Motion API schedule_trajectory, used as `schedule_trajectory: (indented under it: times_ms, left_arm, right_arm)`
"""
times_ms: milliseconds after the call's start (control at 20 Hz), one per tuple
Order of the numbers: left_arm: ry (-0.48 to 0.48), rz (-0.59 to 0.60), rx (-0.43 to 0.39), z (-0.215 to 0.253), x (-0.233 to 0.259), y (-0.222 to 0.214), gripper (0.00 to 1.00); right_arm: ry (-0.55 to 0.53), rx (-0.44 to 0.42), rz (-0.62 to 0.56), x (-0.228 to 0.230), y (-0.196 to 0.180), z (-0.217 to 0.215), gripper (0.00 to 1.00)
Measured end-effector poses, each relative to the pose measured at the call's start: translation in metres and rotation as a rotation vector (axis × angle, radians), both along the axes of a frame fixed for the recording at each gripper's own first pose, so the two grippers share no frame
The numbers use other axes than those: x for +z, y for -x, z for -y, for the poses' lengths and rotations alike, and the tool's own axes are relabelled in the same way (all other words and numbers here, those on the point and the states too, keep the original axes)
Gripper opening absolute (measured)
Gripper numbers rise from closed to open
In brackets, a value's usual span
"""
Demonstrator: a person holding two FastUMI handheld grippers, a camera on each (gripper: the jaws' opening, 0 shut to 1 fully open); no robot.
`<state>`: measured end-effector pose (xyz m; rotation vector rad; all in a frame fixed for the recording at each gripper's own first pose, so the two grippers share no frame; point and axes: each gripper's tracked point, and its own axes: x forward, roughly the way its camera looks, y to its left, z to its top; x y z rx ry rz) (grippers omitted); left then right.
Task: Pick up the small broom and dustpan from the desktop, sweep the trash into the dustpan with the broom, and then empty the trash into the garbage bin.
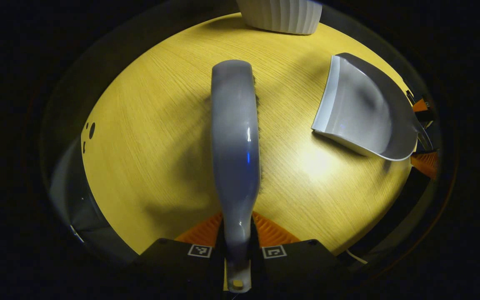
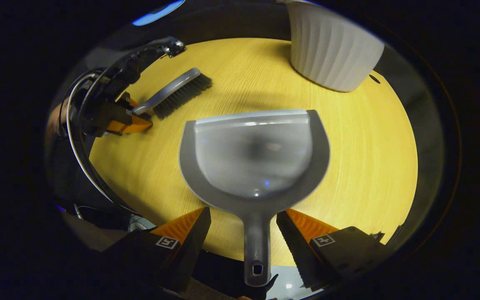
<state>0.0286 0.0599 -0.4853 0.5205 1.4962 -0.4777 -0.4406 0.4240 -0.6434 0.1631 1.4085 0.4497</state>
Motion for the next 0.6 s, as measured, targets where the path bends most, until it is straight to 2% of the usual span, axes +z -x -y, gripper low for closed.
schedule_trajectory:
  times_ms: [100, 150, 200, 250, 300, 400, 600]
  left_arm:
    - [-0.008, 0.010, 0.002, -0.004, -0.001, -0.001, 0.32]
    - [-0.009, 0.020, 0.005, -0.006, 0.000, -0.002, 0.38]
    - [-0.012, 0.022, 0.012, -0.009, 0.000, -0.001, 0.48]
    - [-0.015, 0.027, 0.020, -0.012, 0.001, -0.001, 0.51]
    - [-0.017, 0.044, 0.024, -0.016, 0.004, -0.003, 0.67]
    - [-0.019, 0.092, 0.027, -0.024, 0.015, -0.009, 0.85]
    - [0.008, 0.217, 0.034, -0.030, 0.048, -0.024, 0.91]
  right_arm:
    - [-0.003, -0.029, 0.022, 0.010, -0.005, 0.008, 1.00]
    - [-0.005, -0.039, 0.034, 0.015, -0.007, 0.013, 1.00]
    - [-0.006, -0.049, 0.050, 0.019, -0.010, 0.016, 0.99]
    - [-0.008, -0.057, 0.070, 0.023, -0.013, 0.019, 1.00]
    - [-0.015, -0.065, 0.096, 0.028, -0.019, 0.021, 1.00]
    - [-0.031, -0.083, 0.150, 0.036, -0.029, 0.025, 0.99]
    - [-0.078, -0.142, 0.197, 0.053, -0.042, 0.027, 1.00]
